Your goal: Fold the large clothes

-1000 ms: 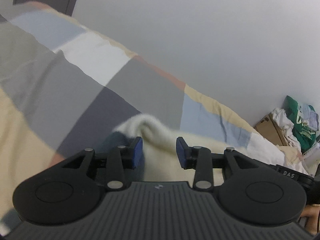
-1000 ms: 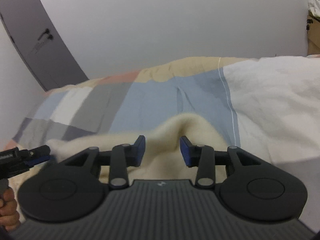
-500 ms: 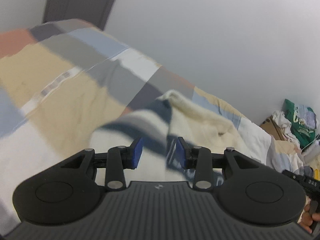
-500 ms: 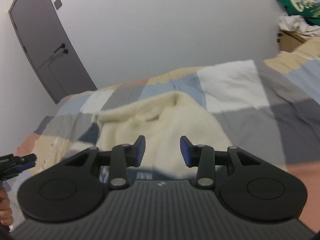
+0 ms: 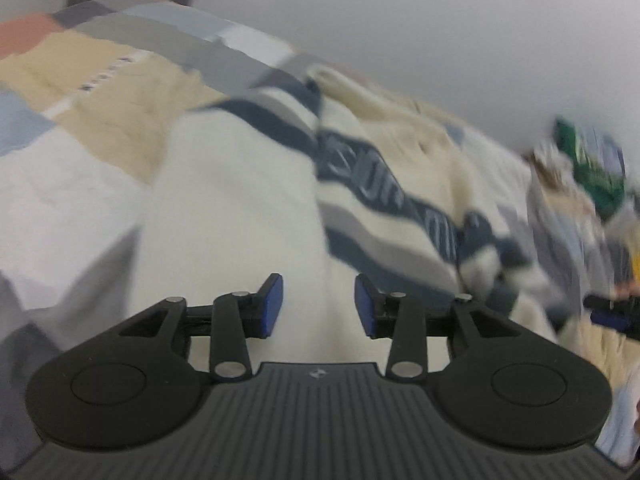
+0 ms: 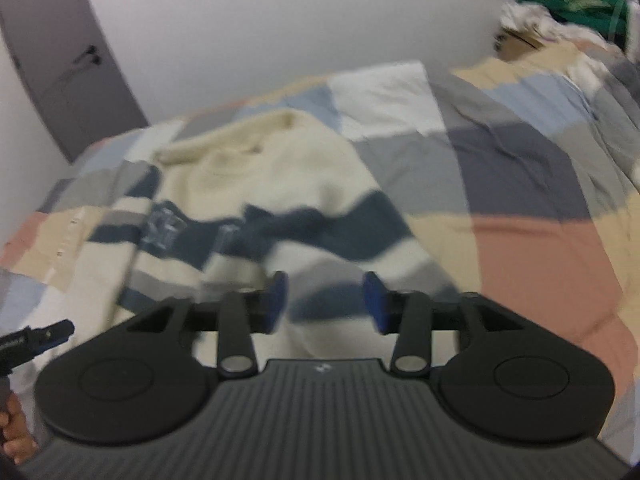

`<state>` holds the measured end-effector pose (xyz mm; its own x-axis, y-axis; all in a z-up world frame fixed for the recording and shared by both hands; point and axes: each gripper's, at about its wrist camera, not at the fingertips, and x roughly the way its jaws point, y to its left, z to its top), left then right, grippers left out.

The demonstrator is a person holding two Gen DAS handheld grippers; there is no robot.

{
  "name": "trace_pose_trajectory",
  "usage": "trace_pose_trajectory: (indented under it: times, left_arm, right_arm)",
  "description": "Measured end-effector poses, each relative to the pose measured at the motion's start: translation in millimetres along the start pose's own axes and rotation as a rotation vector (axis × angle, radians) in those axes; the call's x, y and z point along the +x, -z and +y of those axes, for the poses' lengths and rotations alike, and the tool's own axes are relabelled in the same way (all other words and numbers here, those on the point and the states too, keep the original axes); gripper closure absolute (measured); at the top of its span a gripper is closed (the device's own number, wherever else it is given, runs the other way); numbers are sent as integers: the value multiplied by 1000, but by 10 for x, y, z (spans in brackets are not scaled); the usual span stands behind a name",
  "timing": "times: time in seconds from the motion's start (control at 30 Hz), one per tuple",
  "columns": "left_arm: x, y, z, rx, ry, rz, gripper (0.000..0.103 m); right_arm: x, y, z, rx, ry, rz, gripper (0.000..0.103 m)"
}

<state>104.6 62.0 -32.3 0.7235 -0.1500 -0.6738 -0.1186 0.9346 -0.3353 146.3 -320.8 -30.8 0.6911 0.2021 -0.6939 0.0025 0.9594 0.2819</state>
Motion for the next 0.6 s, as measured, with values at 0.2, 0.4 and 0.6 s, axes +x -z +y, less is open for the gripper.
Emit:
trace_pose_trajectory:
  times: [0.2, 0.4, 0.6]
  left_arm:
    - [194, 101, -183, 163, -54, 10, 47]
    - [310, 135, -254, 228, -116, 14, 48]
    - [453, 244, -409, 347, -245, 9, 59]
  right_arm:
    - [254, 126, -188, 88, -9, 73, 32]
    - [418, 211, 6, -41, 53, 84, 31]
    - [461, 273, 168, -186, 113, 89, 27]
